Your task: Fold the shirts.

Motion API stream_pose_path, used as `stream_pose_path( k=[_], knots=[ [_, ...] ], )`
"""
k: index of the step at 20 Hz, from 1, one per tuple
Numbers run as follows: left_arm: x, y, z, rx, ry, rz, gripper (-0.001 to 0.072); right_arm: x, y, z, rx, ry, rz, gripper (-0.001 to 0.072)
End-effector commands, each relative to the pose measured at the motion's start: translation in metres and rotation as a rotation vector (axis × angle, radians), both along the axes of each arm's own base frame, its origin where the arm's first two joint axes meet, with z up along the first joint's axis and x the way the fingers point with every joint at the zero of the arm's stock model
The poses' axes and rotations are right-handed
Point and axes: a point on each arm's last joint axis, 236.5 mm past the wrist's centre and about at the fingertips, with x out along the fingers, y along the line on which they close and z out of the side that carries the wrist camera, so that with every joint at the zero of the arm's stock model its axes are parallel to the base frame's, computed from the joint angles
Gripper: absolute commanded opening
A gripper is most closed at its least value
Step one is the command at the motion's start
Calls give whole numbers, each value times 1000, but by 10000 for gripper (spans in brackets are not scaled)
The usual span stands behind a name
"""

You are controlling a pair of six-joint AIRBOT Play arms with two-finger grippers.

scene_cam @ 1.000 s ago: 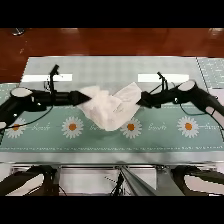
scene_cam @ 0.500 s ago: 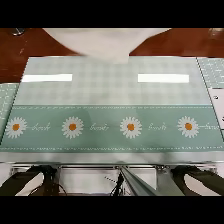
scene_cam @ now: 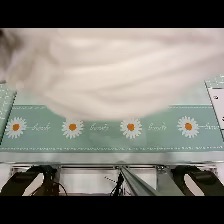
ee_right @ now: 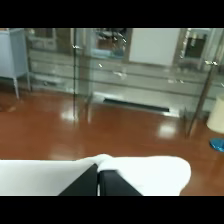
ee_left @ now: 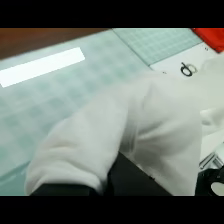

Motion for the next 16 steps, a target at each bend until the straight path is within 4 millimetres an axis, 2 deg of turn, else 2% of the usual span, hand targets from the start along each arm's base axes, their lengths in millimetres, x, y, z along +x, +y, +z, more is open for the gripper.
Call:
stream_pose_path(
  k=[1,3,5,7,9,12,16],
  knots=[
    [-15,7,-74,43,232,22,28,-7,-14,-39,-15,125,-60,21],
    [-7,2,-123,-18,341,41,28,19,-13,-89,-13,280,-59,21],
    [3,-11,-174,-119,458,51,28,52,-11,-149,-16,438,-61,20],
    [17,-26,-226,-185,536,67,28,95,-13,-203,-13,529,-77,19],
    [38,-39,-272,-216,558,124,29,139,-13,-246,-2,612,-94,19],
    [80,-56,-319,-207,545,216,28,211,-2,-306,47,736,-83,20],
    [139,-62,-381,-158,587,339,29,281,35,-391,256,874,-20,20]
  ],
)
